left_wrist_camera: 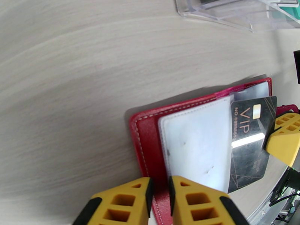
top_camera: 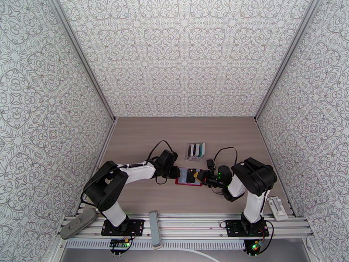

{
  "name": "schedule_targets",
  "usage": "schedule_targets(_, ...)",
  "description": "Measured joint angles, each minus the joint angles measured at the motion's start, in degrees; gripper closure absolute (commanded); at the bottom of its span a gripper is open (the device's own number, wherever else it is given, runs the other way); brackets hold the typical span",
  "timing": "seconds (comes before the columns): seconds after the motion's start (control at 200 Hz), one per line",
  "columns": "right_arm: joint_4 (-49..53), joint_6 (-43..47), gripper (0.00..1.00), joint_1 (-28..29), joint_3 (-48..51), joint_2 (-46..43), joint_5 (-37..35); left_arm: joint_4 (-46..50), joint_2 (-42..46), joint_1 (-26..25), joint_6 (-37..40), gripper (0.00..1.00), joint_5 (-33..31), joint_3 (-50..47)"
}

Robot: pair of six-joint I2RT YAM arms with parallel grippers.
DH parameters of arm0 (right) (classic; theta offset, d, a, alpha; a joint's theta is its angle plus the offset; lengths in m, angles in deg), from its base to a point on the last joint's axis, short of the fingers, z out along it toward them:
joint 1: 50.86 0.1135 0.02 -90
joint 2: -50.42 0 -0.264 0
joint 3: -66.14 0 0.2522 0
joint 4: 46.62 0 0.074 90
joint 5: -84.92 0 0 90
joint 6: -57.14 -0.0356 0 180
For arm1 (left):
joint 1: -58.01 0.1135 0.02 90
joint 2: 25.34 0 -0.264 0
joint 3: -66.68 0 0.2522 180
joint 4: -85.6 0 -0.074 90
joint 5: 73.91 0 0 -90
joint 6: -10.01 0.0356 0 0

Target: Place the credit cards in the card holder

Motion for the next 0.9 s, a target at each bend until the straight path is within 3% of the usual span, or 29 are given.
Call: schedule_targets(0.9,3.15,0.59,1.00,0.52,-1.60,0.00,1.09,-0.04,-0.02,0.11,0.00,0.78,0.39,0.00)
